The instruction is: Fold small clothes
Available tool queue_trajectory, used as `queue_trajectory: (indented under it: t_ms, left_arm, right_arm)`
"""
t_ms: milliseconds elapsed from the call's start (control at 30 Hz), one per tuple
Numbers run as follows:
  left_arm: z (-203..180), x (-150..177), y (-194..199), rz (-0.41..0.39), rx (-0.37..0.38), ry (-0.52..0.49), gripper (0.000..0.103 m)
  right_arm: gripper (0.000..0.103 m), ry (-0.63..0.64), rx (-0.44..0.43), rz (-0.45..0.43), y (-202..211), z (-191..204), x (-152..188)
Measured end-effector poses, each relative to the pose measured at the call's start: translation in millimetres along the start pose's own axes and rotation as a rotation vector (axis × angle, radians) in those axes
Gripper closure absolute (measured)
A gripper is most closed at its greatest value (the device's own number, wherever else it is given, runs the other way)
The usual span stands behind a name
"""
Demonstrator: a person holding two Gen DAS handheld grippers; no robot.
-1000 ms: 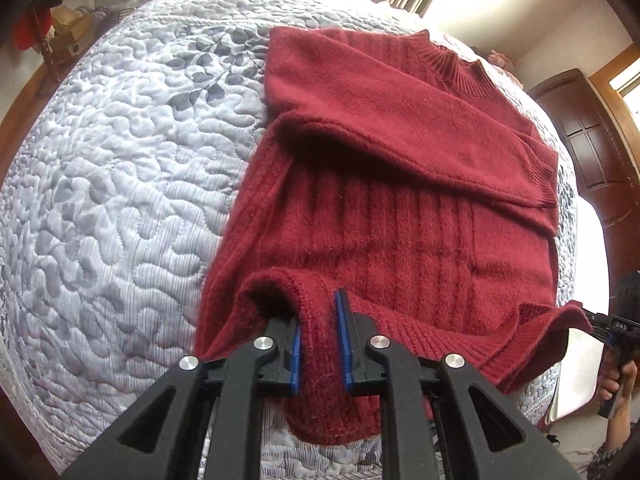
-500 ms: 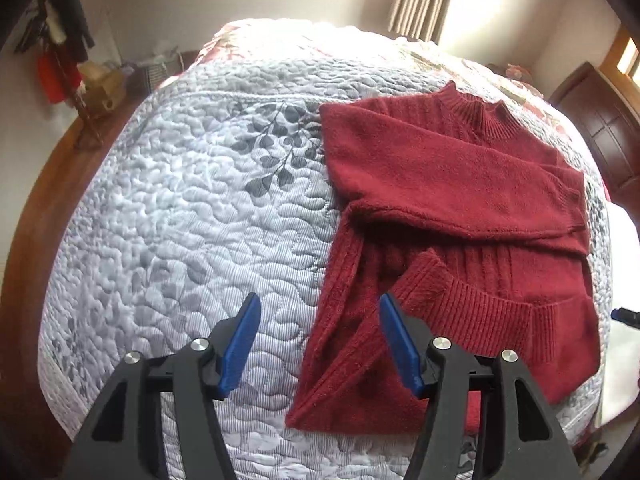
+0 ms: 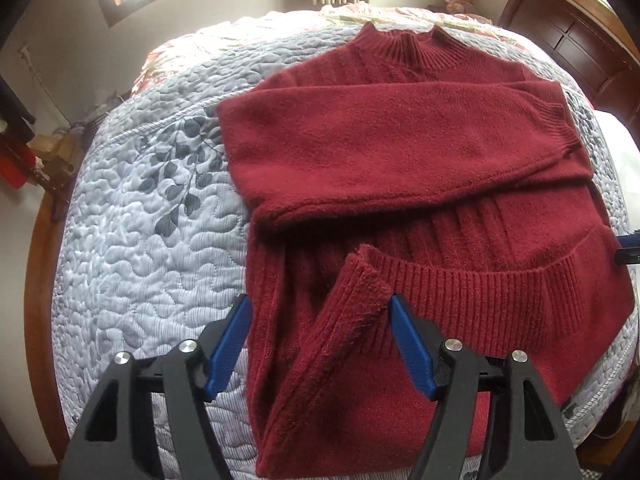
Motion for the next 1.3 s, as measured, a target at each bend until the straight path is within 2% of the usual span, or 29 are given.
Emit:
queue_trajectory:
  t_ms: [100,200,233,267,333,367,433,467,500,533,567,600,633,667,800,900,1000,1167,1300]
  left_arm:
    - [-2.5,-0.4,-4.5,0.004,0.009,-0.007,0.040]
    - [-12.7,-0.5,-1.4,-0.003,0.063,-0.025,0.041]
    - [-15.3,-0.2,-2.4,0.000,0.067,-0.036,0.040]
    - [-16.9,0.2,-5.4,0.007,0.064,-0.047,0.040]
    - [-17.5,1.9,-13.6,0.028,0.040,-0.058,0.040]
    - [-17.5,2.6,-17.6,0.038,0.034,-0.058,0.040]
    - [-20.6,3.4,-23.0,0.051,0.051,-0.057,0.041]
    - [-23.1,4.1,-25.2,0.061,0.058,-0.060,0.043]
    - [-26.7,4.9,-27.4,0.071,0.068,-0.069,0.056]
    - [-28.9,5.8,-29.5,0.078,0.068,-0.076,0.064]
    - [-29.4,6.7,-32.1,0.086,0.060,-0.077,0.078]
    - [-28.7,7.5,-33.8,0.091,0.051,-0.069,0.088]
    - [-27.0,7.9,-33.7,0.088,0.049,-0.055,0.092]
    - [-25.0,7.7,-31.8,0.078,0.052,-0.038,0.095]
    - [-19.7,4.9,-6.1,-0.001,0.062,0.006,0.096]
    - [-19.0,3.5,23.7,-0.082,0.085,0.028,0.096]
    - [-7.5,-1.5,42.6,-0.136,0.083,0.076,0.096]
    - [28.7,-35.6,54.3,-0.207,0.085,0.208,0.096]
    - [34.6,-73.7,60.1,-0.264,0.079,0.220,0.096]
  right_arm:
    - [0.080,0.043,0.025,0.011,-5.8,5.9,1.2]
    - [0.090,0.073,-0.006,0.002,-2.7,12.3,2.6]
    - [0.090,0.075,-0.011,0.006,-3.7,13.0,3.0]
    - [0.085,0.074,-0.001,0.012,-5.1,11.3,3.1]
    - [0.067,0.066,0.038,0.017,-8.0,6.5,1.2]
    - [0.049,0.051,0.050,0.016,-9.8,3.5,0.0]
    - [0.049,0.025,0.025,0.016,-13.4,1.8,-1.4]
    - [0.052,0.016,0.008,0.017,-15.4,2.0,-1.6]
    - [0.062,0.012,0.004,0.021,-17.3,0.3,-1.1]
    - [0.067,0.012,0.003,0.028,-19.8,0.6,-0.6]
    - [0.079,0.021,0.007,0.029,-20.9,1.3,-0.3]
    - [0.089,0.029,0.013,0.025,-20.2,2.3,-0.9]
    - [0.095,0.033,0.019,0.019,-18.7,2.2,-1.5]
    - [0.096,0.029,0.014,0.012,-15.4,1.0,-1.9]
    - [0.097,0.017,-0.033,-0.044,6.7,2.7,-2.9]
    - [0.097,0.008,-0.094,-0.112,31.4,9.5,-4.6]
    - [0.097,-0.007,-0.117,-0.181,54.8,9.9,-14.1]
    - [0.097,-0.015,-0.138,-0.262,82.7,8.0,-47.1]
    - [0.097,0.025,-0.126,-0.304,95.6,12.1,-86.5]
Point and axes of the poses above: each gripper's, at about its wrist camera, not at the fingertips, and y roughly against the way its jaws point, z to its left, x to its underside, the point moved 7 cm from there along -y, roughly the way its jaws point, and after that the axes turned 3 degrees about -z, right-handed, at the moved point
